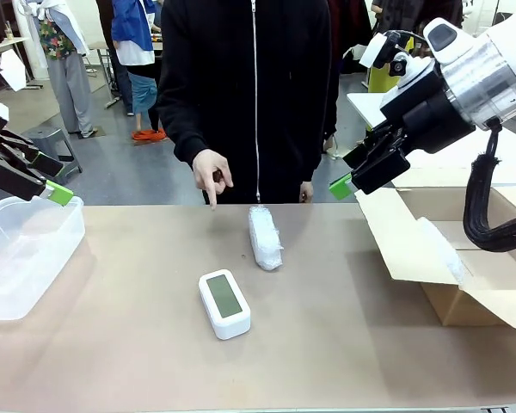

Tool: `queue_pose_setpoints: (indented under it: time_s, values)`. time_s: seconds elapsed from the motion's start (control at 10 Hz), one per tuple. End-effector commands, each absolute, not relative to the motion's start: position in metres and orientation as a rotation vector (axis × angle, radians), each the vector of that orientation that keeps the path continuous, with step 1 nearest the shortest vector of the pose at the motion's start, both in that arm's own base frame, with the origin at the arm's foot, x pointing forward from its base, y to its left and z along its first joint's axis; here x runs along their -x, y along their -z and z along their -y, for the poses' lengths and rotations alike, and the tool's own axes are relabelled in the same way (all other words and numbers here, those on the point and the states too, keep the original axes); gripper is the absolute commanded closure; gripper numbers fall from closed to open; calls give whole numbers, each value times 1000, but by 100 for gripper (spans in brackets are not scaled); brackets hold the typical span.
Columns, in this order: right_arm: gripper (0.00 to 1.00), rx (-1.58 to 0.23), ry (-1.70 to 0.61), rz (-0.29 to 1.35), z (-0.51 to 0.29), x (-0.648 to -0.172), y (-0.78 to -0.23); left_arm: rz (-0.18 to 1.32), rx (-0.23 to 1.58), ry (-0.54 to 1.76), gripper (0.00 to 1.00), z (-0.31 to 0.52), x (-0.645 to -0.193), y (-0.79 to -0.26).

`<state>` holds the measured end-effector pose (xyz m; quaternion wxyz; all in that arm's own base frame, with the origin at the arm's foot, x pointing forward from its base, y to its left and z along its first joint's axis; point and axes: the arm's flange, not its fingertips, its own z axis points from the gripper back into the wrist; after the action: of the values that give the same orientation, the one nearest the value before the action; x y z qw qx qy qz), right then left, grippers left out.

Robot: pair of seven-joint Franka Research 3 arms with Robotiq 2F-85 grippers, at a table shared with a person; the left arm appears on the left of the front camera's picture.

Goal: Separate and place wrapped and unwrapped clocks.
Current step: Pick up the Digital clock indicated by the person.

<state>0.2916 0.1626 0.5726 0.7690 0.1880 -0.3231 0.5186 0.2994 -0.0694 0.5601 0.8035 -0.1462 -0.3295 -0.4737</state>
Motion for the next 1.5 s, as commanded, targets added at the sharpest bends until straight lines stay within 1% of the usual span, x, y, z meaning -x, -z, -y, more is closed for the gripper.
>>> queue_pose_setpoints:
  time_s: [0.0,1.4]
  values:
    - [0,-411,-1131,692,-160,-292,-573,712,328,1017,0,69,-301,-559]
    - [0,-411,-1131,692,-160,-292,-573,706,313,1015,0,69,-299,-560]
